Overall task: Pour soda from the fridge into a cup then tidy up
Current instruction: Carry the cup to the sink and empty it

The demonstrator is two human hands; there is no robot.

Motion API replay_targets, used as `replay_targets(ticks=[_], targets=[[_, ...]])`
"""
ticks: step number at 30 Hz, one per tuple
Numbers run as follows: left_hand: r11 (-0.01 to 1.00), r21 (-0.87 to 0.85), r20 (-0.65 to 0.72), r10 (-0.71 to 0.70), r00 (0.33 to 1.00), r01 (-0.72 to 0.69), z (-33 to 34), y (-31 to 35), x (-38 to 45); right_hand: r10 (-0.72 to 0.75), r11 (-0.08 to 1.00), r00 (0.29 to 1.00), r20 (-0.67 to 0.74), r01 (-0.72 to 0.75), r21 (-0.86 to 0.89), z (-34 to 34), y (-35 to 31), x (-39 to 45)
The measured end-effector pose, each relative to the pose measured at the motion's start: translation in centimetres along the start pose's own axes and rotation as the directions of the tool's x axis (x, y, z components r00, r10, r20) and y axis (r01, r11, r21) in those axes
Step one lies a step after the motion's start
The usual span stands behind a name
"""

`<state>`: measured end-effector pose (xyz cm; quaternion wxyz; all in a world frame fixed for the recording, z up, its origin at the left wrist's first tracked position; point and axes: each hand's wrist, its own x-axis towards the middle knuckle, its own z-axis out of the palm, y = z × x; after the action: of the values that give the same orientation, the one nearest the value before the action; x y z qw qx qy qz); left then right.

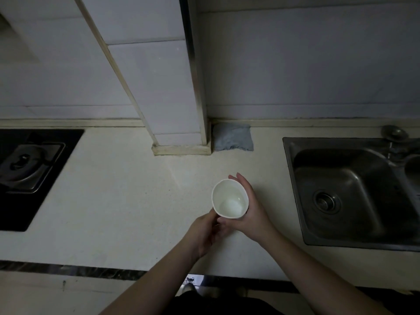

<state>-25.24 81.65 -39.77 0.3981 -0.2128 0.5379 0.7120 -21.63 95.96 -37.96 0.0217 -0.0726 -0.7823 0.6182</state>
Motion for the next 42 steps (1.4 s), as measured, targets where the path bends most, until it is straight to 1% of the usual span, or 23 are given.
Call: replay_targets(ticks=[2,5,7,15,22,29,32,37,42], targets=[[0.999,-0.051,0.020,-0.010,1.000,0.011,-0.3,0.1,-0.1,0.006,1.000,1.000,-0.018,-0.006,-0.005,0.3,-0.3,-0.2],[0.985,-0.172,0.041,-0.019,0.999,0.026,-0.5,0.4,-0.2,0.015,1.000,0.999,-0.047,-0.016,-0.010,1.0,-1.0,-0.6],[0.976,-0.214,0.060,-0.017,0.998,0.029,-0.6,0.4,-0.1,0.023,1.000,0.997,-0.070,-0.024,-0.015,1.6,-1.4,-0.9],[0.976,-0.206,0.148,-0.034,0.988,0.064,-1.4,1.2,-1.2,0.041,0.999,0.979,-0.202,-0.042,0.001,3.3,-4.0,-2.2],[0.986,-0.140,0.241,-0.059,0.969,0.095,-2.0,2.7,-1.9,0.050,0.998,0.960,-0.277,-0.058,-0.021,4.2,-5.4,-3.0],[0.993,0.034,0.307,-0.115,0.945,0.110,-1.1,3.9,-1.6,0.073,0.995,0.917,-0.393,-0.094,-0.037,3.5,-6.7,-3.7],[0.992,0.084,0.345,-0.122,0.931,0.099,0.2,4.4,-1.5,0.066,0.993,0.900,-0.430,-0.100,-0.056,2.3,-7.4,-4.0],[0.986,0.152,0.393,-0.127,0.911,0.071,3.7,4.4,-2.0,0.040,0.993,0.852,-0.521,-0.093,-0.075,-0.5,-8.2,-5.4],[0.967,0.243,0.438,-0.185,0.880,0.082,8.1,3.0,-2.9,0.040,0.993,0.790,-0.611,-0.098,-0.063,-4.3,-8.8,-8.2]])
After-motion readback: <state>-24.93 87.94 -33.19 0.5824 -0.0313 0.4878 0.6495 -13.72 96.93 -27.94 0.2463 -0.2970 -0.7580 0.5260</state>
